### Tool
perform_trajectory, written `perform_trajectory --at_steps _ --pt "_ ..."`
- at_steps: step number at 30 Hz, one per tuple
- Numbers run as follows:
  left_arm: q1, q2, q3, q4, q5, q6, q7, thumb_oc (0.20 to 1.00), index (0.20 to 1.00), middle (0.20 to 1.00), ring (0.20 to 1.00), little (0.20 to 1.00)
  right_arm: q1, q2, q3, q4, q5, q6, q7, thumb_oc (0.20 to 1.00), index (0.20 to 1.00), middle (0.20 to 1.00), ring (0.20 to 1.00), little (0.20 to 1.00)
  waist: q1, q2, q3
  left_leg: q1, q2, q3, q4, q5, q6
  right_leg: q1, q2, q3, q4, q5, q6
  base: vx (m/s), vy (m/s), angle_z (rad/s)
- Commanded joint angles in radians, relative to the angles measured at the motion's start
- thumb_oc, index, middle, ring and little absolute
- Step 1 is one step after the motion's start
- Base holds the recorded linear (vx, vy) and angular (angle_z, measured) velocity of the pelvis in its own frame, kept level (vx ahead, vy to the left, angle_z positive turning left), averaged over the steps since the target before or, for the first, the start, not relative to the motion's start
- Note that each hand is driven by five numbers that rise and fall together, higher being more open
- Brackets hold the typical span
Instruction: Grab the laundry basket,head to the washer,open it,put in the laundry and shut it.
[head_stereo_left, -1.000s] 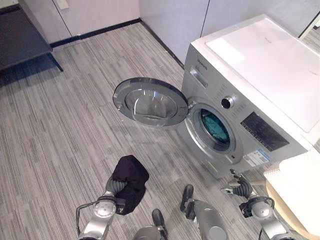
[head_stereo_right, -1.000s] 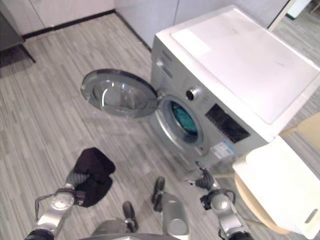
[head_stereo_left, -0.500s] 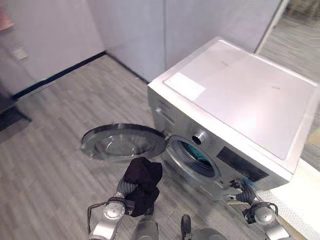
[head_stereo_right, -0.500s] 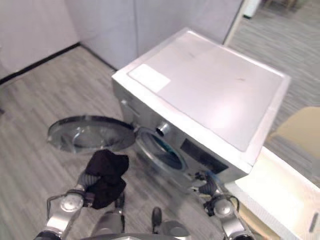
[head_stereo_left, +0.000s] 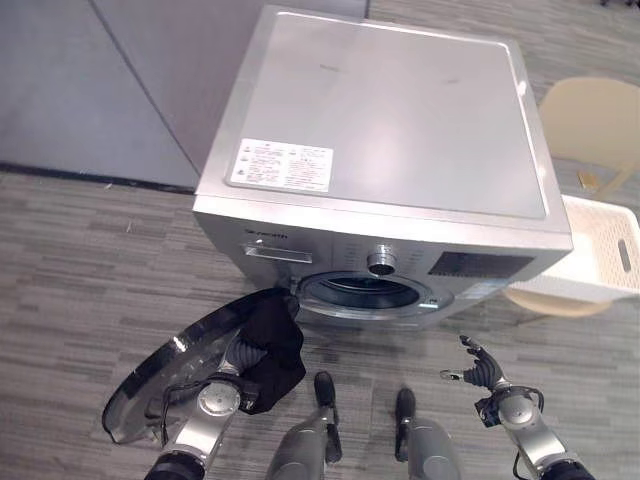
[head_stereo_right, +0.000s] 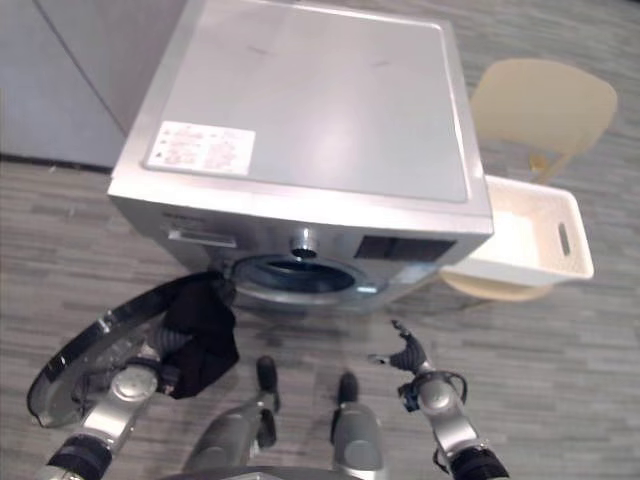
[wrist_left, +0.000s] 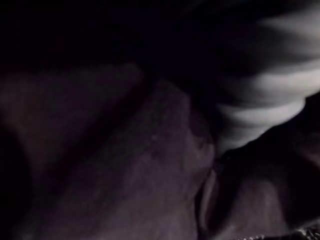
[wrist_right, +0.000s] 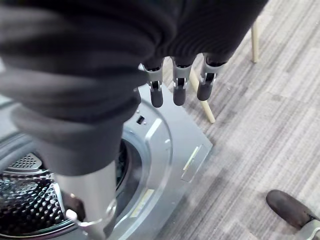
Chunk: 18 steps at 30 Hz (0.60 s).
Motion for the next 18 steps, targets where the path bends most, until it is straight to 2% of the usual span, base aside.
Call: perform_trajectory --at_steps 1,3,4,7,8,10,11,13,14,16,18 --pt "-0.043 0.002 -0.004 -0.078 0.017 -0.065 0.028 0.2 0.2 0.2 0.2 0.2 -0.047 -0.043 -0.016 -0.057 0.005 -0.022 -0.03 1.0 1.0 1.0 1.0 1.0 0.012 -0.028 0.05 -0.069 0.087 -0.079 0.249 -0.16 -0.087 -0.062 0.035 0.042 0.005 0.064 0.029 -0.27 -0.018 -0.32" --pt "-0.093 0.002 0.009 -0.086 -0.02 -0.074 0.068 0.2 0.2 0.2 0.2 0.2 -0.084 -0.06 -0.009 -0.071 0.019 -0.024 -0.056 1.0 1.0 1.0 1.0 1.0 0.001 -0.018 0.078 -0.16 0.091 -0.075 0.33 -0.178 -0.078 -0.18 0.04 0.074 0.085 0.07 0.018 -0.23 -0.007 -0.04" --pt "-0.107 -0.004 0.011 -0.088 -0.044 -0.076 0.08 0.2 0.2 0.2 0.2 0.2 -0.094 -0.062 -0.005 -0.081 0.025 -0.022 -0.063 1.0 1.0 1.0 1.0 1.0 -0.004 -0.013 0.075 -0.185 0.097 -0.081 0.372 -0.219 -0.081 -0.21 0.044 0.082 0.119 0.042 0.019 -0.03 -0.003 0.19" --pt "-0.138 -0.018 0.017 -0.081 -0.071 -0.083 0.114 0.2 0.2 0.2 0.2 0.2 -0.103 -0.069 -0.007 -0.114 0.037 -0.02 -0.081 1.0 1.0 1.0 1.0 1.0 -0.014 -0.005 0.086 -0.253 0.11 -0.075 0.46 -0.249 -0.066 -0.29 0.052 0.105 0.189 0.03 0.009 -0.06 -0.041 -0.22" --pt "-0.174 -0.021 0.031 -0.096 -0.101 -0.091 0.144 0.2 0.2 0.2 0.2 0.2 -0.126 -0.077 -0.015 -0.145 0.053 -0.022 -0.101 1.0 1.0 1.0 1.0 1.0 -0.026 0.003 0.107 -0.343 0.129 -0.072 0.563 -0.269 -0.058 -0.379 0.055 0.12 0.265 0.012 0.0 -0.17 -0.064 -0.53" --pt "-0.217 -0.025 0.04 -0.108 -0.12 -0.094 0.173 0.2 0.2 0.2 0.2 0.2 -0.143 -0.082 -0.027 -0.183 0.066 -0.034 -0.121 1.0 1.0 1.0 1.0 1.0 -0.039 0.012 0.119 -0.439 0.152 -0.07 0.657 -0.292 -0.053 -0.478 0.061 0.135 0.354 -0.013 -0.007 -0.19 -0.067 -0.31" --pt "-0.296 -0.035 0.048 -0.11 -0.16 -0.1 0.217 0.2 0.2 0.2 0.2 0.2 -0.178 -0.076 -0.044 -0.219 0.094 -0.049 -0.154 1.0 1.0 1.0 1.0 1.0 -0.056 0.028 0.133 -0.582 0.178 -0.074 0.79 -0.318 -0.048 -0.618 0.064 0.151 0.481 -0.047 -0.019 -0.18 -0.049 -0.23" --pt "-0.33 -0.036 0.047 -0.113 -0.173 -0.099 0.231 0.2 0.2 0.2 0.2 0.2 -0.188 -0.076 -0.05 -0.237 0.1 -0.052 -0.161 1.0 1.0 1.0 1.0 1.0 -0.061 0.035 0.134 -0.634 0.187 -0.08 0.837 -0.334 -0.043 -0.674 0.069 0.16 0.536 -0.065 -0.026 -0.1 -0.031 -0.09" --pt "-0.406 -0.035 0.049 -0.099 -0.222 -0.106 0.265 0.2 0.2 0.2 0.2 0.2 -0.203 -0.073 -0.052 -0.255 0.111 -0.06 -0.18 1.0 1.0 1.0 1.0 1.0 -0.075 0.04 0.147 -0.711 0.201 -0.093 0.909 -0.353 -0.041 -0.75 0.074 0.17 0.607 -0.084 -0.033 -0.07 -0.022 -0.21" --pt "-0.53 -0.018 0.042 -0.055 -0.289 -0.117 0.299 0.2 0.2 0.2 0.2 0.2 -0.23 -0.07 -0.037 -0.26 0.117 -0.07 -0.195 1.0 1.0 1.0 1.0 1.0 -0.092 0.046 0.155 -0.788 0.22 -0.108 0.977 -0.379 -0.036 -0.832 0.081 0.172 0.68 -0.112 -0.035 -0.06 -0.012 -0.12" --pt "-0.587 0.002 0.04 -0.037 -0.316 -0.122 0.307 0.2 0.2 0.2 0.2 0.2 -0.232 -0.071 -0.037 -0.272 0.122 -0.072 -0.196 1.0 1.0 1.0 1.0 1.0 -0.102 0.048 0.157 -0.812 0.228 -0.113 1.0 -0.388 -0.032 -0.862 0.083 0.174 0.71 -0.124 -0.038 -0.01 -0.008 -0.09"
